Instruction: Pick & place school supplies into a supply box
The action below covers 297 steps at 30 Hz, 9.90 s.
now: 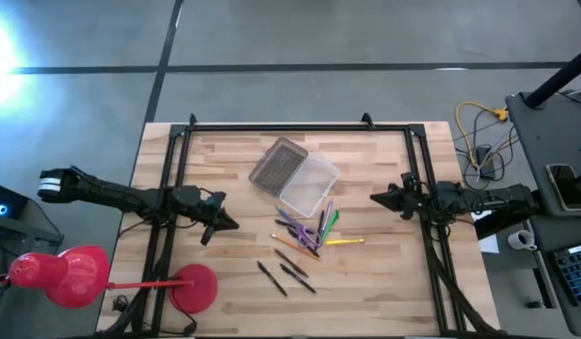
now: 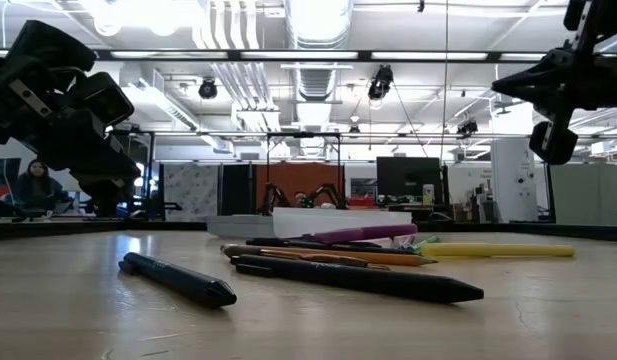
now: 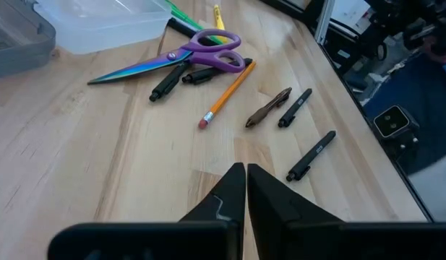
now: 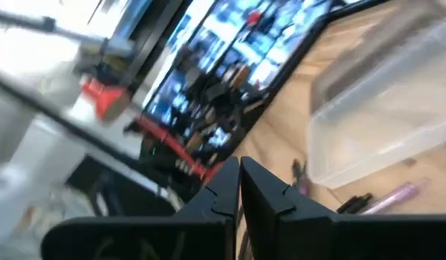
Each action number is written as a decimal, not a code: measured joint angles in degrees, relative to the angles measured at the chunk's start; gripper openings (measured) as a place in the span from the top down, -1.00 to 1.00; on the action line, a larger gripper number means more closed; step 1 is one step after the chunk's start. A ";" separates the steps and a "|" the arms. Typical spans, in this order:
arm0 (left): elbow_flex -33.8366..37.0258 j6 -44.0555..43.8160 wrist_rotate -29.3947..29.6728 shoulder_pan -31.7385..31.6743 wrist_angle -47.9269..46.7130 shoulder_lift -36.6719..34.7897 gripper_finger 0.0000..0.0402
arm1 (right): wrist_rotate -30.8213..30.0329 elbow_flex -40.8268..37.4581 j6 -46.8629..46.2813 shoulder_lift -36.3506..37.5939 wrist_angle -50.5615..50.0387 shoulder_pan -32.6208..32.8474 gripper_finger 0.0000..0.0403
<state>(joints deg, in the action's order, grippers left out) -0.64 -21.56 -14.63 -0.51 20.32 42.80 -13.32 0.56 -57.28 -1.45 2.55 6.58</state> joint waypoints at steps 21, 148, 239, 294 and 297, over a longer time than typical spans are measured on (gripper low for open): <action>0.00 -0.01 -0.01 0.00 0.02 -0.01 1.00 | 6.19 5.37 -3.99 -15.07 14.22 0.69 0.96; -0.02 6.26 0.10 -0.02 0.02 -0.01 1.00 | 5.90 62.65 -7.37 -100.69 -5.06 -17.07 0.19; -18.01 -23.54 11.93 9.22 7.71 8.54 1.00 | 5.45 91.67 3.17 -120.64 -53.14 5.05 0.17; -18.82 -27.65 16.26 12.11 6.91 13.83 1.00 | 5.79 92.70 7.56 -122.81 -55.26 4.81 0.75; -18.82 -27.65 16.26 12.11 6.91 13.82 1.00 | 5.69 92.48 7.87 -122.77 -55.05 4.81 0.75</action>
<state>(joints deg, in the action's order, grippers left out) -19.46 -49.21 1.63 11.60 27.22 56.61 -7.63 93.03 -49.41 -124.22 -52.49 11.39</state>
